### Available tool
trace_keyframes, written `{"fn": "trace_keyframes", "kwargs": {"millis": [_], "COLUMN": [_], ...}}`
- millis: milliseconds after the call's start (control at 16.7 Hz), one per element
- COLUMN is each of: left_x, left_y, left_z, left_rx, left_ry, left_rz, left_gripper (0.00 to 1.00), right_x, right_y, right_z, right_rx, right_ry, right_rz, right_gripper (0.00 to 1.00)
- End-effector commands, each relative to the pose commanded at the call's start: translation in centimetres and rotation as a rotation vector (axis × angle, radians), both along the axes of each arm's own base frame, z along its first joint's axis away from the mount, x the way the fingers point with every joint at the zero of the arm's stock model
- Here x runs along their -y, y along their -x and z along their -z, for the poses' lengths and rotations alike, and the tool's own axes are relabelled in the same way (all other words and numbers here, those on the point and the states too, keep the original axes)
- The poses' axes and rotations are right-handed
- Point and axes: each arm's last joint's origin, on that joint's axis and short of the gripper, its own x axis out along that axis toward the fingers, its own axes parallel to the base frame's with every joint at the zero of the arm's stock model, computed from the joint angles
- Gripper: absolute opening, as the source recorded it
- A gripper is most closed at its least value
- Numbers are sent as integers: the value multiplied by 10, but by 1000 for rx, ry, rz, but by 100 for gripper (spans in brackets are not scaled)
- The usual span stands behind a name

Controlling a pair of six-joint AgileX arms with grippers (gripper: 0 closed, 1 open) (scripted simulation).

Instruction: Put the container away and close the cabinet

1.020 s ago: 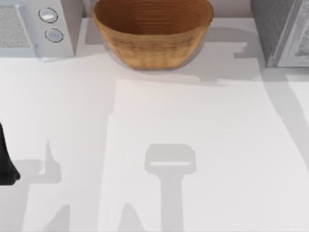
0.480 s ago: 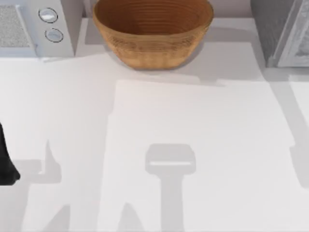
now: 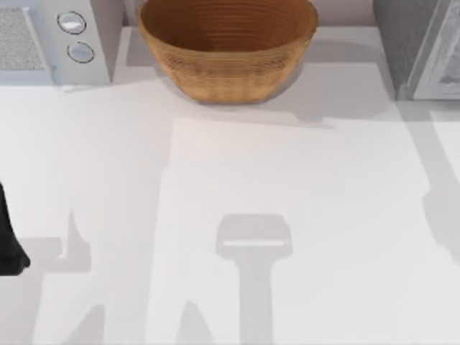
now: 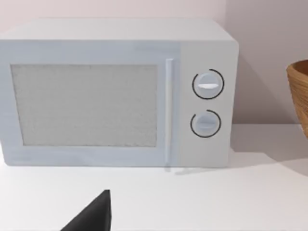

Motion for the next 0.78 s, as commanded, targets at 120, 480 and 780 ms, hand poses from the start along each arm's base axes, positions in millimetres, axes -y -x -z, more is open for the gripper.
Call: {"fn": "trace_keyframes", "kwargs": {"millis": [120, 480, 780], "left_x": [0, 0, 0], "left_y": [0, 0, 0], "left_z": [0, 0, 0], "left_rx": [0, 0, 0], "left_ry": [0, 0, 0], "left_rz": [0, 0, 0], "left_gripper": [100, 100, 100], "right_x": [0, 0, 0], "right_y": [0, 0, 0], "right_z": [0, 0, 0], "right_rx": [0, 0, 0], "right_ry": [0, 0, 0], "right_rz": [0, 0, 0], "right_gripper": [0, 30, 68]}}
